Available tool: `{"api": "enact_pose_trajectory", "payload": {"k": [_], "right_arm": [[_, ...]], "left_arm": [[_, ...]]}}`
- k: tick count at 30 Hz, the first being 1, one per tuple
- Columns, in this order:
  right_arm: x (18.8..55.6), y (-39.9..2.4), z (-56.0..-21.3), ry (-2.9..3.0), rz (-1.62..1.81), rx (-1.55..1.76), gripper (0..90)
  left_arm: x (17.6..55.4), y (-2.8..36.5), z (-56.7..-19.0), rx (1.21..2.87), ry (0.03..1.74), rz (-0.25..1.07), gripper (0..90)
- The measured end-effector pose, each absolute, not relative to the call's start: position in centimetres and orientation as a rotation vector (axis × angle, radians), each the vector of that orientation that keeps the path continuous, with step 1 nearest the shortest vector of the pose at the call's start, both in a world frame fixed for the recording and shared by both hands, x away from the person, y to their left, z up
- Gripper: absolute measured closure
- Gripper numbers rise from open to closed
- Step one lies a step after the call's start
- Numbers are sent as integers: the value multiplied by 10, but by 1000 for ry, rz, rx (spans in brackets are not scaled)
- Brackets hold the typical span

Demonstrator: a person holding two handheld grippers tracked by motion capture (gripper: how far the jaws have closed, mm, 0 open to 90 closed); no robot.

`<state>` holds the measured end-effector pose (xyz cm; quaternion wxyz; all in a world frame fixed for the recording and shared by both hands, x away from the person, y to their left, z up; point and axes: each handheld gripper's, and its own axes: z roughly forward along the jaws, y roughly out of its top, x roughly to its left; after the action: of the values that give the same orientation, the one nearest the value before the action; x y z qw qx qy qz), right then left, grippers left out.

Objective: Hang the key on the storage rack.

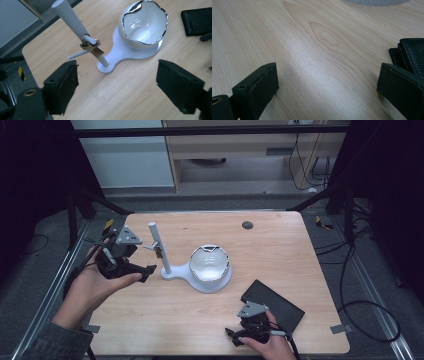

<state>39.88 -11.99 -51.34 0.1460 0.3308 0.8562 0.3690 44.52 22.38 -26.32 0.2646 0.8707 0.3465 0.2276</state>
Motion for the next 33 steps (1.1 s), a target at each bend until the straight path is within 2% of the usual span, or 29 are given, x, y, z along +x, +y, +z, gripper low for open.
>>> {"api": "enact_pose_trajectory", "payload": {"k": [3,13,20,27,33], "right_arm": [[398,-120,-511,2477,1054,941,68],[383,-134,-489,2430,1072,828,54],[374,-171,-458,2330,1080,845,82],[369,-208,-456,2273,1031,937,95],[368,-222,-458,2250,1020,985,91]], "left_arm": [[439,218,-272,2360,917,595,110],[418,191,-294,2324,764,535,76],[407,161,-322,2320,677,462,72],[414,127,-347,2292,646,437,92],[424,109,-361,2312,640,445,97]]}}
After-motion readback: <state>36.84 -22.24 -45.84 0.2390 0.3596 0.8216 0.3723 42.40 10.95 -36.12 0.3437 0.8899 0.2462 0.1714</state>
